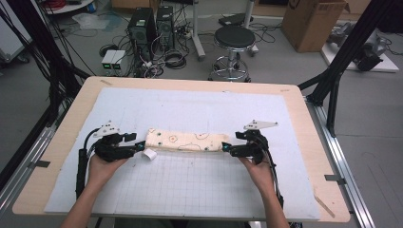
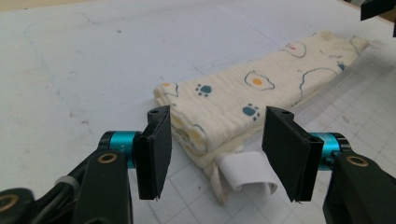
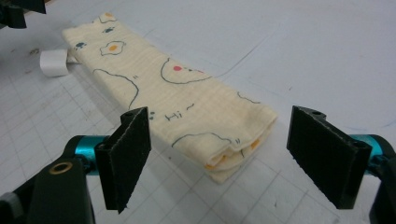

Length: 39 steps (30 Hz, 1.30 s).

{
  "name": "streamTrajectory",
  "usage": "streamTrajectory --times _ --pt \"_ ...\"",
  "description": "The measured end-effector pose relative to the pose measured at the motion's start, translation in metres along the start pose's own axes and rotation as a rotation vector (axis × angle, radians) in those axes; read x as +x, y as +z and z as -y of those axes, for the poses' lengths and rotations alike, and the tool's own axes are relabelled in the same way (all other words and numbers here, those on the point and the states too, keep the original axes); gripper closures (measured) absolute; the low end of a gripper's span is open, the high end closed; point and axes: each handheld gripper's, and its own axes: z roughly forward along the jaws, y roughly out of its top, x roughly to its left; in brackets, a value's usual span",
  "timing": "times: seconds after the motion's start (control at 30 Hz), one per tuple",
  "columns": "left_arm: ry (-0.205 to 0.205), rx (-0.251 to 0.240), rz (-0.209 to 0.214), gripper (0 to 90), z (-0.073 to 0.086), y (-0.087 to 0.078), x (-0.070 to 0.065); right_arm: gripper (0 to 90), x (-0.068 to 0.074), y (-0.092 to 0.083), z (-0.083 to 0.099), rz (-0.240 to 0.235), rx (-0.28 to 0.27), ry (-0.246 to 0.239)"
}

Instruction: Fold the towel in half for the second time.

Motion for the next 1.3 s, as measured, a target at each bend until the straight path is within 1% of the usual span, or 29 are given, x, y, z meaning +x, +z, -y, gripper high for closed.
streamTrajectory --times 0.1,0.2,0.23,0.33,0.43,0.53,0.63,0.73,0.83,1.0,1.3 --pt "-0.005 -0.004 0.003 41.1 0.004 -0.003 0.0 18.9 0.001 -0.002 0.001 0.004 -0.005 0.008" --pt "0.007 0.011 -0.001 38.7 0.006 -0.004 -0.001 17.6 0.002 -0.003 0.001 0.006 -0.01 0.007" --pt "0.013 0.016 -0.001 38.1 0.007 -0.005 -0.002 17.5 0.002 -0.003 0.001 0.009 -0.013 -0.005" --pt "0.021 0.008 0.006 37.5 0.008 -0.008 -0.004 17.2 0.004 -0.006 0.003 0.008 -0.015 -0.01" --pt "0.034 0.015 0.007 36.5 0.009 -0.01 -0.007 16.3 0.004 -0.008 0.007 0.009 -0.018 -0.002" --pt "0.043 0.012 0.01 35.6 0.01 -0.013 -0.01 15.5 0.004 -0.012 0.01 0.012 -0.024 0.002" --pt "0.043 0.01 0.008 34.2 0.011 -0.015 -0.012 13.5 0.004 -0.016 0.012 0.02 -0.022 0.003" --pt "0.053 0.022 0.003 33.3 0.013 -0.017 -0.014 12.8 0.004 -0.02 0.014 0.024 -0.022 0.005" --pt "0.055 0.023 0.008 33.0 0.015 -0.02 -0.016 12.8 0.006 -0.023 0.018 0.042 -0.026 -0.012" --pt "0.048 0.008 0.007 31.9 0.018 -0.025 -0.018 12.4 0.006 -0.028 0.023 0.049 -0.03 -0.008" --pt "0.043 0.004 0.007 28.8 0.023 -0.033 -0.02 12.0 0.008 -0.037 0.03 0.071 -0.037 -0.016"
